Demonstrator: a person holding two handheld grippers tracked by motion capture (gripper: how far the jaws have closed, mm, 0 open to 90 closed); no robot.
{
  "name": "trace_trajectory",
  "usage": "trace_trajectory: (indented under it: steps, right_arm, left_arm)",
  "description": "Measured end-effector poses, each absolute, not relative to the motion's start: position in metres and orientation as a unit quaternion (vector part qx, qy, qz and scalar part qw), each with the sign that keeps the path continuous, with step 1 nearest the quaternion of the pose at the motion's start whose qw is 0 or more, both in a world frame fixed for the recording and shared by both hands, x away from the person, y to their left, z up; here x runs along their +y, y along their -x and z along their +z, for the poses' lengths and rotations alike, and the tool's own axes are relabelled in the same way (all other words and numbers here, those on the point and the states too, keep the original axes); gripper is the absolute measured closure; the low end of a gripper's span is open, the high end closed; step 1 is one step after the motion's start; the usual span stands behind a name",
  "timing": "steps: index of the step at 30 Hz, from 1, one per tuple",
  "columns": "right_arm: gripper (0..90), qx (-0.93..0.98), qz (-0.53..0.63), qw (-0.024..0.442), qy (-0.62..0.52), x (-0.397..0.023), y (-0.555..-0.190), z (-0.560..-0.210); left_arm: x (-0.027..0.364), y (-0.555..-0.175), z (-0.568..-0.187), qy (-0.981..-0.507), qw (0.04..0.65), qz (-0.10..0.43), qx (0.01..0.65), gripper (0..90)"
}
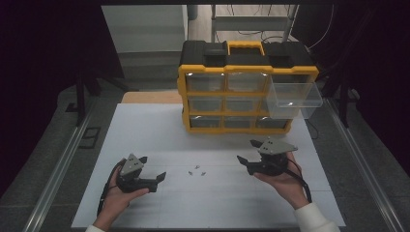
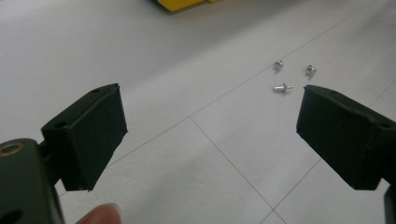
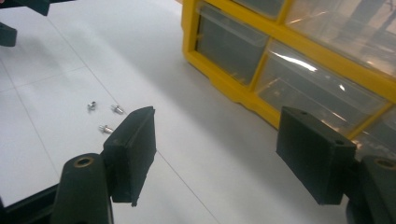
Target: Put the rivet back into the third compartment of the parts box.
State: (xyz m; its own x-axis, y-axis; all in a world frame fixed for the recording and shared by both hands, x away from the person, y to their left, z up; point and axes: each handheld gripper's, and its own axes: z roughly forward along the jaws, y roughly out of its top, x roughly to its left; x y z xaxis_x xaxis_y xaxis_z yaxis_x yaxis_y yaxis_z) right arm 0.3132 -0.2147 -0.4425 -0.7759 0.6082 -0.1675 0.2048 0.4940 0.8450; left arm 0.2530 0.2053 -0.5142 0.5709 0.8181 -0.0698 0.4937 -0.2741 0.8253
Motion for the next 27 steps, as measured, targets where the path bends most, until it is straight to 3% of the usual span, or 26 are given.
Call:
trace_trajectory:
  steps: [27]
  right_arm:
    - [29.0,0.865,0.42,0.167,-0.218,-0.174,-0.327,-0.462]
  left_arm:
    - [0.208,-0.252,-0.516,-0.777,0.426,0.189,0.424,9.0]
